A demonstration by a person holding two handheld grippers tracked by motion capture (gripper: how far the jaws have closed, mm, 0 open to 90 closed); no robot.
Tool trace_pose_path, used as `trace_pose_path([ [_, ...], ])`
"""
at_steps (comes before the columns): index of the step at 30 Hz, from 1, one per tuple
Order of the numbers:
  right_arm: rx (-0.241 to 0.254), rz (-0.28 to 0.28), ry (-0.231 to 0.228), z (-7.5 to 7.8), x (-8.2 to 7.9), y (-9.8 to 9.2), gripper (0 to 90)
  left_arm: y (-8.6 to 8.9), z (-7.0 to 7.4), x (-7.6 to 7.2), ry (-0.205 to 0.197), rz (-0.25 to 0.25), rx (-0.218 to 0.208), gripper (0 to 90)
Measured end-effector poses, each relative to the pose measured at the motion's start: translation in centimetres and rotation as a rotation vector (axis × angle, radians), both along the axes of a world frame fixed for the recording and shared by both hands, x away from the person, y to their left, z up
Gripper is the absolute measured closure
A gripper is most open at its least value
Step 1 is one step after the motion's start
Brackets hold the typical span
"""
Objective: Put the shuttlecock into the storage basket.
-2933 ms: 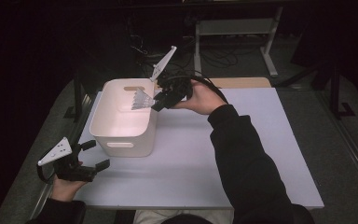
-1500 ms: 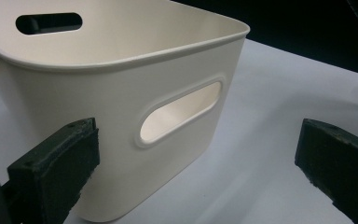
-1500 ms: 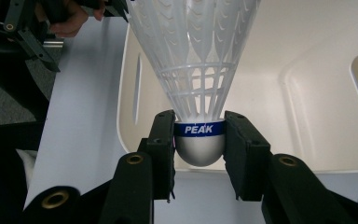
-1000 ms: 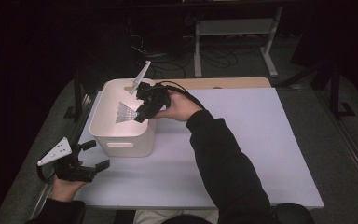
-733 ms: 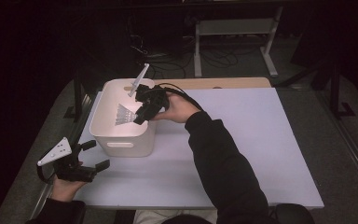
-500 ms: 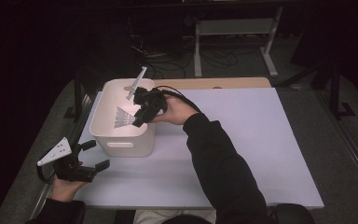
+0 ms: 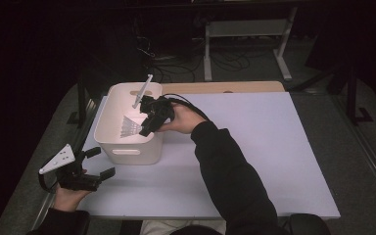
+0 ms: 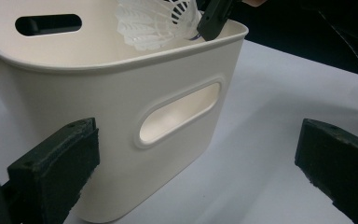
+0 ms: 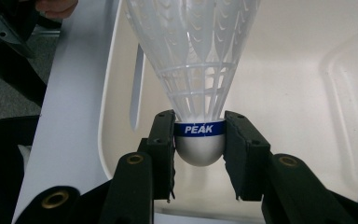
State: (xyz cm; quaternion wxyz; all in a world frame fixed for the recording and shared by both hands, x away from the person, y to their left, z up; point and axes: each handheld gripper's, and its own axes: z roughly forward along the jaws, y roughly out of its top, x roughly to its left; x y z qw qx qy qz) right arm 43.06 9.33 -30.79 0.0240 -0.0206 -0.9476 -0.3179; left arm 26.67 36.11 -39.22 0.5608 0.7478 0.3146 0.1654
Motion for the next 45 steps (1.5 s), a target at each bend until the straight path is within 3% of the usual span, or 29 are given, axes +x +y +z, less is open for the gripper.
trace_pose_path([
  [12,-0.031,-0.003,0.008,-0.6,0.0,0.6,62.7,0.0,0.0,0.0,0.000,-0.003,0.001,0.0],
  [16,-0.024,-0.029,0.019,-0.5,0.2,0.5,52.6,0.0,0.0,0.0,-0.001,-0.002,0.000,0.0],
  [27,-0.008,-0.083,0.044,-0.1,0.6,-0.3,36.6,0.0,0.0,0.0,0.000,-0.002,0.001,0.0],
  [37,0.021,-0.159,0.009,0.6,0.5,-0.6,11.4,0.0,0.0,0.0,0.000,-0.001,0.000,0.0],
  [39,0.018,-0.172,-0.003,0.7,0.4,-0.7,0.0,0.0,0.0,0.0,0.000,-0.003,0.002,0.0],
  [45,0.067,-0.171,-0.003,1.3,0.1,-1.3,0.0,0.0,0.0,0.0,0.001,-0.002,0.001,0.0],
])
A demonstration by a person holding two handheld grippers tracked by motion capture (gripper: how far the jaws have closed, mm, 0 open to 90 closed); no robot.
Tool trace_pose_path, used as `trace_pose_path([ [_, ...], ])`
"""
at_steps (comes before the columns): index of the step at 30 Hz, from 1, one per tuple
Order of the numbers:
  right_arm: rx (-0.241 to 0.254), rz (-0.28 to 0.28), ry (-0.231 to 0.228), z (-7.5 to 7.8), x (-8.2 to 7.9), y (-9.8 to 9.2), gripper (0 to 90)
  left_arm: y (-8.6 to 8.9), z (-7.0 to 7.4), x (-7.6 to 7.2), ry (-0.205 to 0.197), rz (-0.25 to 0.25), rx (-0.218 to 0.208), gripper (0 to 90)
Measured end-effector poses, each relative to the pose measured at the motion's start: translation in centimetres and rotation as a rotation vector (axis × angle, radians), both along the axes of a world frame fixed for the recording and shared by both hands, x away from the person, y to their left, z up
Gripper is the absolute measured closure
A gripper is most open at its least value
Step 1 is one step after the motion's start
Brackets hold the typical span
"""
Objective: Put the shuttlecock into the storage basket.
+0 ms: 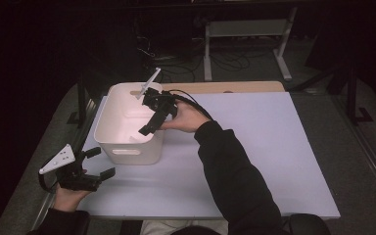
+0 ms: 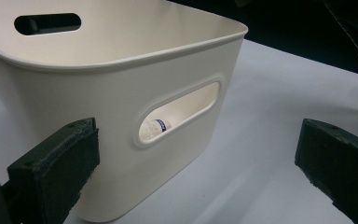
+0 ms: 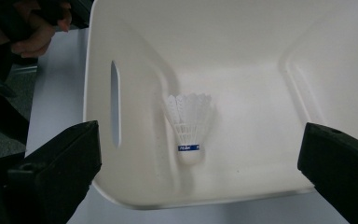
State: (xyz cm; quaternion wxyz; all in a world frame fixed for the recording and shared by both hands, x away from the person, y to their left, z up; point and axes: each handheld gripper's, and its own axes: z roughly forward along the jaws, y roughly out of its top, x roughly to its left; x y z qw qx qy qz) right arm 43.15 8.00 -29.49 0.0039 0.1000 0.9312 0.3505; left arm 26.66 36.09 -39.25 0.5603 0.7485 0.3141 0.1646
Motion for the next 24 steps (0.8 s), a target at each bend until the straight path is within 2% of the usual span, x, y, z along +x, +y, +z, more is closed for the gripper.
trace_pose_path([
  [11,0.021,-0.042,-0.041,0.8,-0.6,-1.8,0.0,0.0,0.0,0.0,0.002,0.003,0.000,0.0],
  [19,0.068,-0.062,-0.045,1.4,-0.7,-3.6,0.0,0.0,0.0,0.0,0.003,0.006,0.003,0.0],
  [24,0.080,-0.081,-0.047,1.4,-0.8,-4.7,0.0,0.0,0.0,0.1,0.003,0.007,0.005,0.0],
])
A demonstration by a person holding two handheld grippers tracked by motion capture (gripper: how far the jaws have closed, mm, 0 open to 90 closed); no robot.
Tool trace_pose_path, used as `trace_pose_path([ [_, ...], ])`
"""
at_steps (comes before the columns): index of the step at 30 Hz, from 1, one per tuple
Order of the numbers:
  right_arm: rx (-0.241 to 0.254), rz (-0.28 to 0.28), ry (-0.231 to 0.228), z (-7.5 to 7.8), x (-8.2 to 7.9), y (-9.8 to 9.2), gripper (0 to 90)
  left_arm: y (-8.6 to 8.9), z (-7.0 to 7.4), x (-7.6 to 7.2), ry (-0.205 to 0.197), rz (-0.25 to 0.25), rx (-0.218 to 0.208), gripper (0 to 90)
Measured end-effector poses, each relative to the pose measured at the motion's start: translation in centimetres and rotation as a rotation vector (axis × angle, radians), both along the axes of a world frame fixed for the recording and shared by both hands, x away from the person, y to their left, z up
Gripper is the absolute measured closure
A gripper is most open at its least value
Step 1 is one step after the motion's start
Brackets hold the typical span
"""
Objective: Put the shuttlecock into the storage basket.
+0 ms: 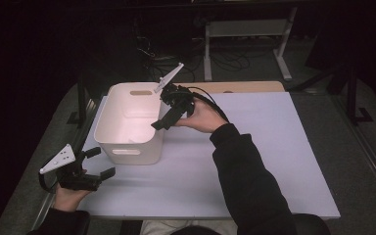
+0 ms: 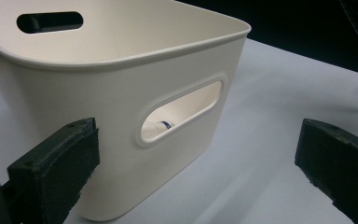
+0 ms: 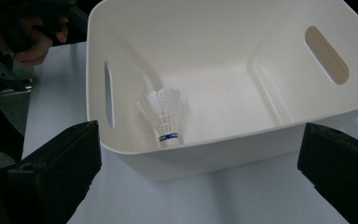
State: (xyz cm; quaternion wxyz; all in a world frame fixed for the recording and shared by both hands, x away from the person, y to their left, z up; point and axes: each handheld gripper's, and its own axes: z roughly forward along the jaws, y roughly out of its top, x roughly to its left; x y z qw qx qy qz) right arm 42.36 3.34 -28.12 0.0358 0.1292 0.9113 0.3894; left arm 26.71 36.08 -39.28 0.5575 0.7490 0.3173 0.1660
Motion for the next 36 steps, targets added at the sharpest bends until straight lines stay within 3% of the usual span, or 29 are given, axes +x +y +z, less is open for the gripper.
trace_pose_path([
  [36,0.065,-0.082,-0.003,-1.3,-0.8,-6.3,0.0,0.0,0.0,0.0,0.001,0.006,0.001,0.0],
])
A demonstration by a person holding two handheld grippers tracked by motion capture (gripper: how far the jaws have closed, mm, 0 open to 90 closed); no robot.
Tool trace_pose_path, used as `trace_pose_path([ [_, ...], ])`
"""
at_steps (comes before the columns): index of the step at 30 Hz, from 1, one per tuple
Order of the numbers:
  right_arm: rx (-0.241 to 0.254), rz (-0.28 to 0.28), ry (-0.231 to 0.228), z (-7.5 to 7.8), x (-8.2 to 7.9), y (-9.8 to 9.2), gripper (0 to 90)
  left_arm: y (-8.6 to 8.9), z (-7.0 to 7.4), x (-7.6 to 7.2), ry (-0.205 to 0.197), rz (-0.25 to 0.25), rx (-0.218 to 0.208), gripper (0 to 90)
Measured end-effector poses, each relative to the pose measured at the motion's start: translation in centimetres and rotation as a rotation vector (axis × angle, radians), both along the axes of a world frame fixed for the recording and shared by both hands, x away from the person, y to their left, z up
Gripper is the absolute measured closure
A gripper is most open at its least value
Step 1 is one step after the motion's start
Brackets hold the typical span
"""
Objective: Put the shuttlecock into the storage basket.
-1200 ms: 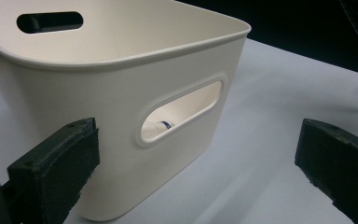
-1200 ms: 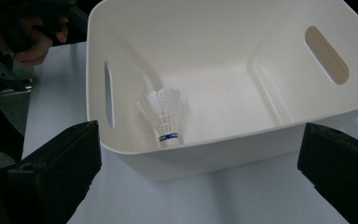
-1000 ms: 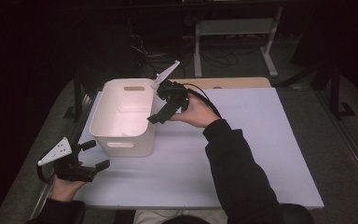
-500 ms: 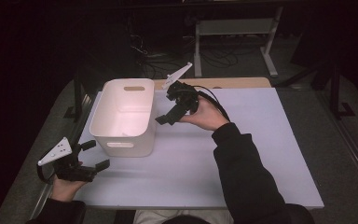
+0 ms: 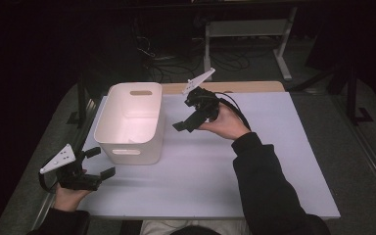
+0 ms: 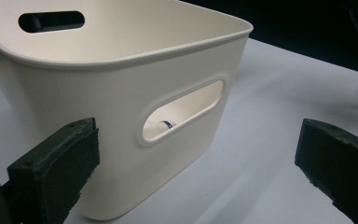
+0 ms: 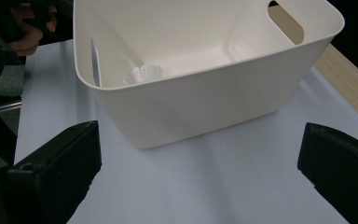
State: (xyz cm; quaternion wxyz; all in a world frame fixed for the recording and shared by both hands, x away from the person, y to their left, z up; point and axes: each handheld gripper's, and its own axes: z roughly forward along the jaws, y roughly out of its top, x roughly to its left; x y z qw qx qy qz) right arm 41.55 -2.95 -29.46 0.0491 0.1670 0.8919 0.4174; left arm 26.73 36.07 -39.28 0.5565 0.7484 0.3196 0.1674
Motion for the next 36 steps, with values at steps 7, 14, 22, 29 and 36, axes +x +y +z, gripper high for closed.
trace_pose_path([
  [7,0.007,-0.014,0.001,-0.3,-0.2,-1.1,0.0,0.0,0.0,0.0,0.000,-0.001,0.001,0.0],
  [14,0.015,-0.033,0.006,-0.7,-0.2,-2.4,0.0,0.0,0.0,0.0,0.001,-0.002,0.002,0.0],
  [22,0.021,-0.056,0.015,-1.0,-0.2,-3.7,0.0,0.0,0.0,0.0,0.002,-0.001,0.002,0.0],
  [29,0.030,-0.070,0.019,-1.4,-0.5,-4.8,0.0,0.0,0.0,0.0,0.002,-0.002,0.002,0.0],
  [36,0.044,-0.085,0.021,-2.0,-1.0,-6.0,0.0,0.0,0.0,0.0,0.002,-0.002,0.002,0.0],
])
